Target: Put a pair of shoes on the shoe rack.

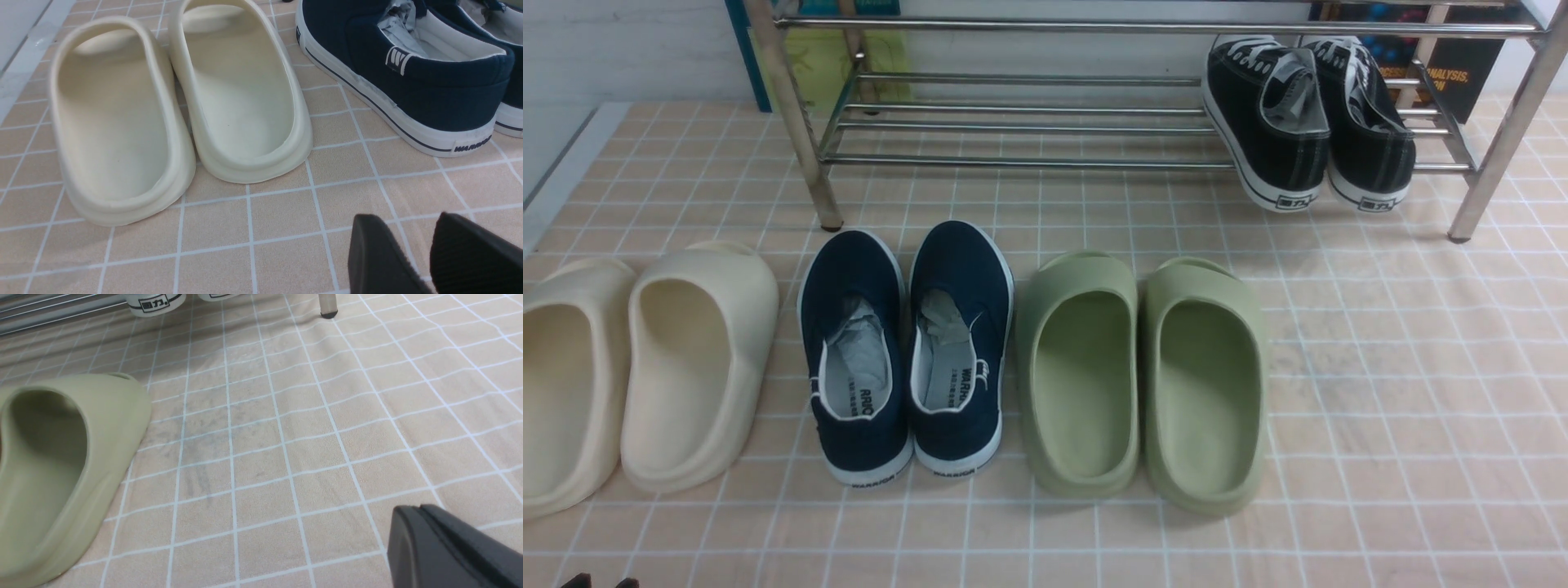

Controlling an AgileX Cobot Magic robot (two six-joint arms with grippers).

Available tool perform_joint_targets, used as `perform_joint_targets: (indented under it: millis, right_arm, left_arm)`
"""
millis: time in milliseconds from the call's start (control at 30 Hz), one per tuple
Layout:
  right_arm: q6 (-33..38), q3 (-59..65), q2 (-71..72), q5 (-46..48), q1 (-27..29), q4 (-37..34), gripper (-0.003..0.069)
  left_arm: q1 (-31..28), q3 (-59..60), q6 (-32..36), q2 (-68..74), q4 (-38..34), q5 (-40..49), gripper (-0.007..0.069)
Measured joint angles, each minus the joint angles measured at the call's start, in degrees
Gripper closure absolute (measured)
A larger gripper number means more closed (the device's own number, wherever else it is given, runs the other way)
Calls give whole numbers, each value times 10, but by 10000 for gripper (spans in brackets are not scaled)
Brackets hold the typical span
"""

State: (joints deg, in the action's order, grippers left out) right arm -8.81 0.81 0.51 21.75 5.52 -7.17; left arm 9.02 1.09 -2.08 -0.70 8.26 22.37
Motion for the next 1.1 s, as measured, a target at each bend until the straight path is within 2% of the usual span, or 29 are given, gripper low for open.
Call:
perform_joint_targets:
  millis: [267,533,1100]
  right_arm:
    - [6,0,0,0,-29,19,664]
    - [6,0,0,1,5,18,663]
    - [6,0,0,1,6,18,651]
  left_arm:
    - [0,0,0,0,0,0,385]
    - [0,0,0,0,0,0,385]
    - [0,0,0,0,0,0,385]
